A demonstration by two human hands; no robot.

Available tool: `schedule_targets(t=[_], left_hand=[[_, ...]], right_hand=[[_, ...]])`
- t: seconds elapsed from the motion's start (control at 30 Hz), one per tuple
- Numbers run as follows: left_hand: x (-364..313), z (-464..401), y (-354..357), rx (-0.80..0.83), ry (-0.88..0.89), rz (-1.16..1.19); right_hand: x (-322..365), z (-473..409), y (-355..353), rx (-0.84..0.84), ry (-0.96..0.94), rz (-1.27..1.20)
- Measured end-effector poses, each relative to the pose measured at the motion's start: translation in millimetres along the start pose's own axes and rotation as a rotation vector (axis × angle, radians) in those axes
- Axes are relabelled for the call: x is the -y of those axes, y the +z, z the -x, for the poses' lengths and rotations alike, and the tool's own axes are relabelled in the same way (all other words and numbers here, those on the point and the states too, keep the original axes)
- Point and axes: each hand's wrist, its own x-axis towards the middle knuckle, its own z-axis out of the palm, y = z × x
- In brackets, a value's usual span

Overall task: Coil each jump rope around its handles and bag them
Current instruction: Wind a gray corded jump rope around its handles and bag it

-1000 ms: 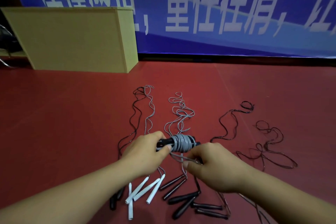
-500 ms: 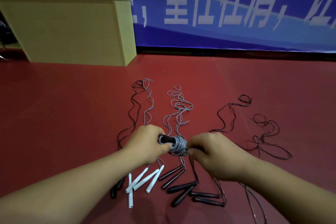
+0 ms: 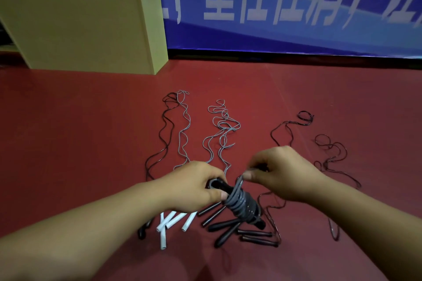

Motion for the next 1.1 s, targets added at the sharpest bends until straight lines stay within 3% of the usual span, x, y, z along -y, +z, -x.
schedule_targets(t=[0.2, 0.37, 0.53, 0.73, 0.87, 0.97, 1.1], left_hand=[[-13.6, -0.6, -3.5, 0.082, 0.031, 0.236], [-15.7, 1.9, -14.6, 0.115, 0.024, 0.641], [-19.7, 4.0, -17.0, 0.152, 0.008, 0.965], [-25.8, 3.4, -18.0, 0.010, -0.111, 1.197], [-25.9, -0.7, -15.8, -0.125, -0.196, 1.235], [-21.9, -6.6, -13.1, -0.277, -0.300, 1.197], [-15.5, -11.3, -10.0, -0.405, -0.393, 0.996]], right_hand=[[-9.2, -2.0, -8.9, -0.027, 0.127, -0.264], [-10.4, -1.6, -13.7, -0.065, 0.144, -0.634], [-9.4, -0.9, -13.5, 0.012, 0.151, -0.913], [-1.5, 1.2, 4.8, -0.009, 0.224, -0.720], [8.5, 0.1, 12.4, 0.109, 0.097, -0.429], [15.0, 2.1, 18.2, 0.073, -0.058, -0.196], [25.9, 7.4, 26.1, 0.102, -0.154, -0.152]])
